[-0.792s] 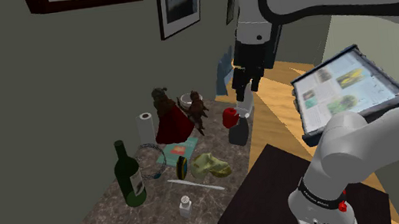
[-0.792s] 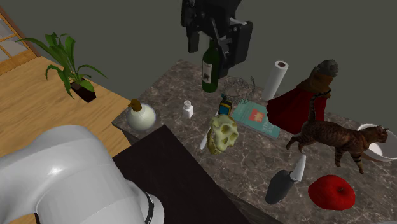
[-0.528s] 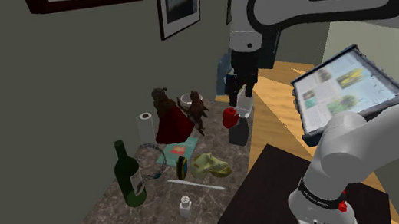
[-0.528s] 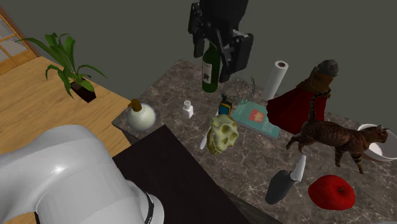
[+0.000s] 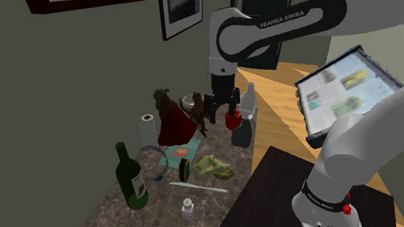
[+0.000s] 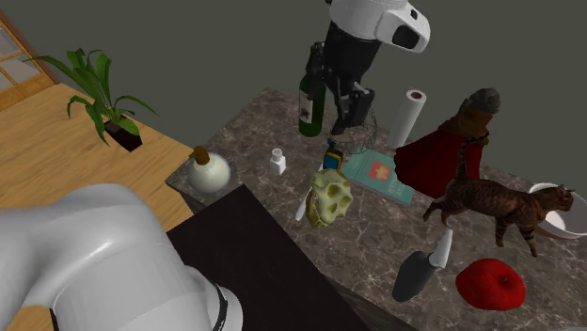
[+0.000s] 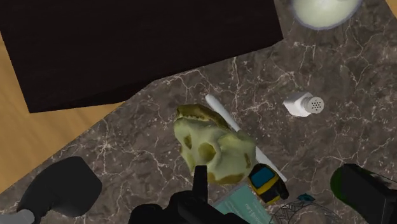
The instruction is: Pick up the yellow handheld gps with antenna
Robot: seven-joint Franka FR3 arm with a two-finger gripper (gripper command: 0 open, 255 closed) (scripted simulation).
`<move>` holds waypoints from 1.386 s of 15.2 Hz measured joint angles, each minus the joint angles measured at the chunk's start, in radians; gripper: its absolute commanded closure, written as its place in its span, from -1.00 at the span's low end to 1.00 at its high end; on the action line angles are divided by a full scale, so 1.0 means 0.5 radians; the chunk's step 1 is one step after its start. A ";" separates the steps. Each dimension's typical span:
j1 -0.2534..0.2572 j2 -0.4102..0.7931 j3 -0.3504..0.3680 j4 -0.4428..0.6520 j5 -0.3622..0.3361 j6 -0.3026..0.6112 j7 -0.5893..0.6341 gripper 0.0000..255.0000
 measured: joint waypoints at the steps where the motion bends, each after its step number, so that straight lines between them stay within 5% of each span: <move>1: -0.005 0.058 -0.001 -0.009 0.020 0.056 0.015 -1.00; 8: -0.006 0.569 0.023 0.074 0.190 0.422 0.145 -1.00; 21: -0.020 1.633 0.031 0.575 0.545 0.872 0.249 -1.00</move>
